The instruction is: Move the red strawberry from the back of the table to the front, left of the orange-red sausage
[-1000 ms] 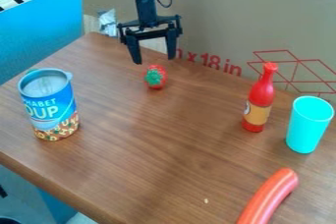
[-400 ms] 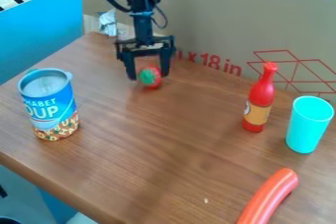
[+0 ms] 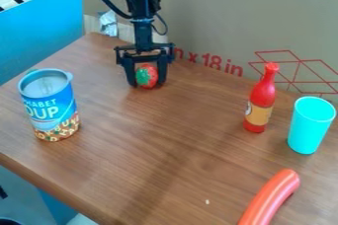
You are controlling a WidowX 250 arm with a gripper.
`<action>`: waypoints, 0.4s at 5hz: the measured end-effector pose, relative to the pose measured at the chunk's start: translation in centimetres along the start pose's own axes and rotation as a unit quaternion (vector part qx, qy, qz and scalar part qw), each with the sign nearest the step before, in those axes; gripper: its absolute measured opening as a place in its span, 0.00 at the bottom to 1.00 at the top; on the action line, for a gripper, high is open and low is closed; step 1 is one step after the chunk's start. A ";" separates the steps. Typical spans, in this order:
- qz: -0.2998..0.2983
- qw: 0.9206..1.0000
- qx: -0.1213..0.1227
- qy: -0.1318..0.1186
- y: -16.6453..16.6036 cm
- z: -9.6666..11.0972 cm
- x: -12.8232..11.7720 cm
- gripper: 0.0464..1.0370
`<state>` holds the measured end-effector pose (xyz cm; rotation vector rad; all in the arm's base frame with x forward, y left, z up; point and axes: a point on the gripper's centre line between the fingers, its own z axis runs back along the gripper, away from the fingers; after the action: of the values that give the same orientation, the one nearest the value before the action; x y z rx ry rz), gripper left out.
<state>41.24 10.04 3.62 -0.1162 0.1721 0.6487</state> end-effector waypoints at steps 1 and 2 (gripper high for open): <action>-0.010 1.000 -0.005 -0.012 0.2 0.1 -0.4 0.82; -0.058 0.998 -0.019 -0.026 0.4 1.0 -1.5 0.82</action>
<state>39.96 9.68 4.90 -0.1437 0.1014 0.5399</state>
